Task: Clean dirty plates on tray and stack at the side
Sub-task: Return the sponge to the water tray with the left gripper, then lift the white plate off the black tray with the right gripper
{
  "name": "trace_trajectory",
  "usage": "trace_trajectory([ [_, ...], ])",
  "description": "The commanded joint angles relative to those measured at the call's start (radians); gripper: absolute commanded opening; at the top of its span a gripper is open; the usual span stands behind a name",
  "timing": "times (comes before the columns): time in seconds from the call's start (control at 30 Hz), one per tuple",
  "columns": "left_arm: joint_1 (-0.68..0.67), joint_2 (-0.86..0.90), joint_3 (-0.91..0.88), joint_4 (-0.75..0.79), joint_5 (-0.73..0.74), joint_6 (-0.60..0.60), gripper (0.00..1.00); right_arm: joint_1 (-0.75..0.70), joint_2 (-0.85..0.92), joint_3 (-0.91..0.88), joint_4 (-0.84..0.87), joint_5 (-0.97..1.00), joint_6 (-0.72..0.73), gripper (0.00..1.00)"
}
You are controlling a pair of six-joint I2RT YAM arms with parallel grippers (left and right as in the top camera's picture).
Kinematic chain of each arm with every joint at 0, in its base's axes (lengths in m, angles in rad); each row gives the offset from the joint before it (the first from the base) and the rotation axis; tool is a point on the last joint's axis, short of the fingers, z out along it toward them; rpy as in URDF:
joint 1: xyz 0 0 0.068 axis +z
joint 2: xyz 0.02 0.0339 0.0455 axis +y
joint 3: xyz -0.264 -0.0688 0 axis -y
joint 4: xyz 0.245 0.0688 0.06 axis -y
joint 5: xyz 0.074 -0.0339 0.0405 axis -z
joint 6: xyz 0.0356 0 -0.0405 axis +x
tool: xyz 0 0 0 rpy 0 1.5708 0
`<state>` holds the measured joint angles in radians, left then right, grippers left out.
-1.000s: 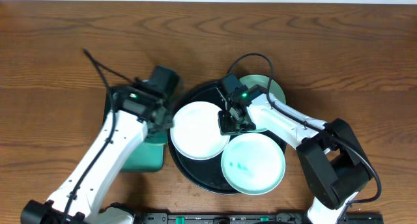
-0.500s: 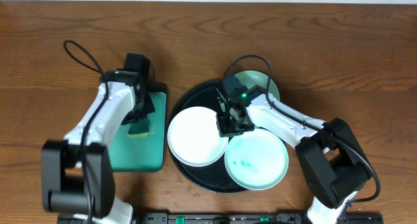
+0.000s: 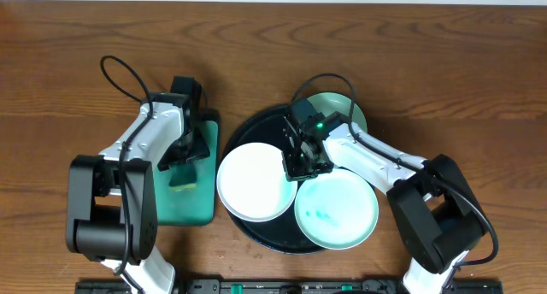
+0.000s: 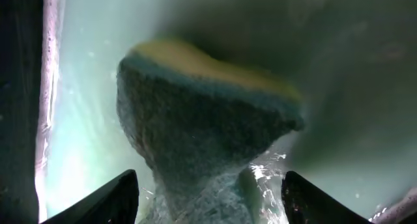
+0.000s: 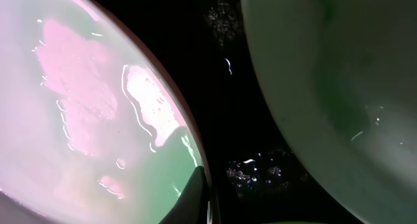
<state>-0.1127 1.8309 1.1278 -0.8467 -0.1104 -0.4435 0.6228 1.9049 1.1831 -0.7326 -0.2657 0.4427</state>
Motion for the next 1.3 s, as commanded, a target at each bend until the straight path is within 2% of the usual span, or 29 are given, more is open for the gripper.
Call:
trace_trajectory([
  [0.0, 0.005, -0.019, -0.009, -0.035, -0.002, 0.006, 0.71, 0.0, 0.01, -0.005, 0.008, -0.016, -0.021, 0.01],
  [0.2, 0.004, -0.198, -0.001, -0.109, -0.002, 0.005, 0.72, 0.0, 0.01, -0.005, 0.034, -0.018, -0.021, 0.01],
  [0.37, 0.003, -0.51, 0.0, -0.18, -0.001, 0.002, 0.79, -0.001, 0.001, 0.018, 0.033, -0.024, -0.021, 0.01],
  [0.6, 0.003, -0.862, 0.0, -0.202, 0.0, 0.002, 0.8, -0.04, -0.107, 0.063, -0.018, 0.003, 0.01, 0.01],
  [0.87, 0.003, -0.929, 0.0, -0.202, 0.056, 0.002, 0.8, -0.156, -0.262, 0.065, -0.139, -0.059, 0.014, 0.01],
  [1.13, 0.003, -0.876, 0.0, -0.202, 0.077, 0.002, 0.8, -0.331, -0.343, 0.065, -0.366, -0.352, 0.003, 0.01],
  [1.27, 0.003, -0.858, 0.0, -0.202, 0.078, 0.002, 0.8, -0.377, -0.338, 0.065, -0.485, -0.493, -0.105, 0.01],
])
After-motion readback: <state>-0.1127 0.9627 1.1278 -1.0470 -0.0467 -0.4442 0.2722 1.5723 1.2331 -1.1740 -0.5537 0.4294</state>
